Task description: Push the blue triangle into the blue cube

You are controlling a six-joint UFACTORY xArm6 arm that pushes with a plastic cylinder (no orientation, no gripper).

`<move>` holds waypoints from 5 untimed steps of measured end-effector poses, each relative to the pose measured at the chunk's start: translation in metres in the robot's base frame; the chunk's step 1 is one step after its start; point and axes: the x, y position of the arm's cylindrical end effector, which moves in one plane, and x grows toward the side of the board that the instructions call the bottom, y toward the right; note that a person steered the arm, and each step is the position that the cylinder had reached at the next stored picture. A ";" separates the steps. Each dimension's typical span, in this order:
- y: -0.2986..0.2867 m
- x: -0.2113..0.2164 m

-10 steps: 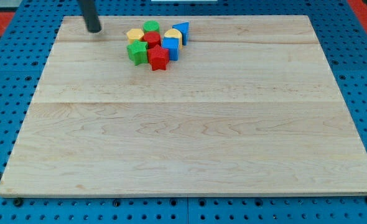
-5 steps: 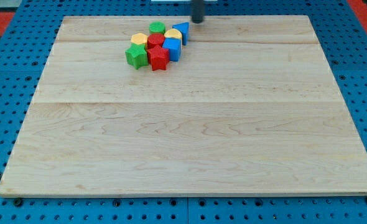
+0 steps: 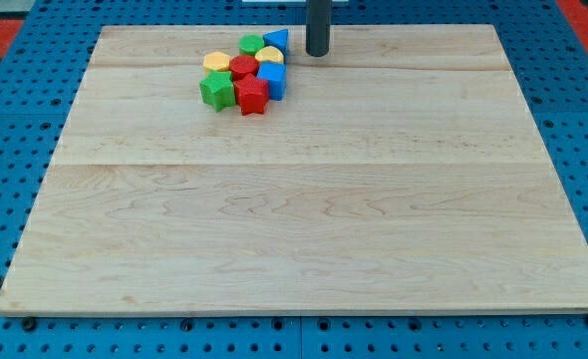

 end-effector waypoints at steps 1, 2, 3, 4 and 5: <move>-0.037 0.017; -0.075 0.041; -0.081 0.043; -0.037 0.022; 0.028 -0.006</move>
